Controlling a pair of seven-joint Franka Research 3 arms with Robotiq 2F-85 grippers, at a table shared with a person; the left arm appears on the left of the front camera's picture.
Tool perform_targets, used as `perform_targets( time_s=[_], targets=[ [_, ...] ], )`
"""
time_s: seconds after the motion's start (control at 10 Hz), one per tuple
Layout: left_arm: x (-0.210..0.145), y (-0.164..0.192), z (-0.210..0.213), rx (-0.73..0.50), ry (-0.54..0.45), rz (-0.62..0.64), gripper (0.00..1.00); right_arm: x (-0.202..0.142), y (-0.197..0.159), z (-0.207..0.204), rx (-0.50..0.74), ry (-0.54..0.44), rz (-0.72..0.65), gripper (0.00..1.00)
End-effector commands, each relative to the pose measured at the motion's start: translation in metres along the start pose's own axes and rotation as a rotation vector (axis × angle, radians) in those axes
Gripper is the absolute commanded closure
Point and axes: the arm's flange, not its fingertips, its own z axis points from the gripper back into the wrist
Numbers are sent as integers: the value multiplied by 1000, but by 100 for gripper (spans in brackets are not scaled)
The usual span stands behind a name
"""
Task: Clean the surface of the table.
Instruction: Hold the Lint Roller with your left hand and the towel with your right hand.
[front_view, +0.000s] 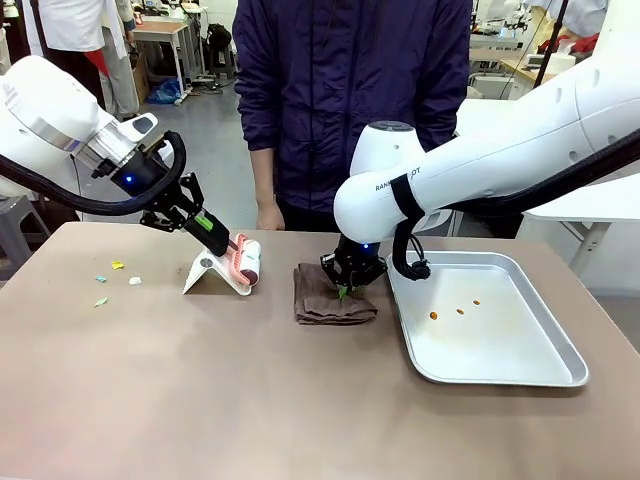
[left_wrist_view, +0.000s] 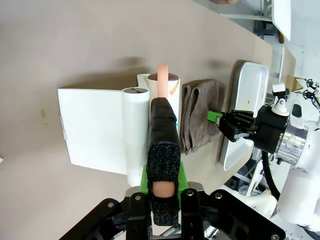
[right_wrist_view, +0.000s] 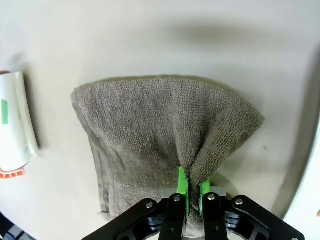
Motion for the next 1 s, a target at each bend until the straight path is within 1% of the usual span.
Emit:
perform_targets(
  time_s=[0.0,0.1,0.2,0.3,0.4,0.5,0.6,0.7,0.8,0.9],
  targets=[
    [-9,0,3,-72,-48,-17,100,-4,-17,-5,30,0,6,100],
    [-11,0,7,-113,-70,-29,100,-5,-21,1,70,-9,15,100],
    [-15,0,12,-161,-86,-41,100,-7,-29,10,139,-20,25,100],
    [-20,1,20,-220,-107,-56,100,-11,-41,23,267,-30,51,100],
    [-25,2,28,-276,-114,-84,100,-16,-54,34,409,-35,79,100],
    [-34,7,39,-336,-91,-102,100,-23,-72,45,634,-47,101,100],
    [-41,13,49,-395,-41,-125,100,-30,-84,52,809,-38,113,100],
    [-49,23,60,-437,-27,-138,100,-37,-95,58,941,-38,137,100],
    [-58,36,74,-498,-46,-145,100,-44,-104,67,1053,-38,136,100],
    [-71,52,91,-601,-32,-162,100,-55,-116,77,1184,-15,134,100]
  ],
)
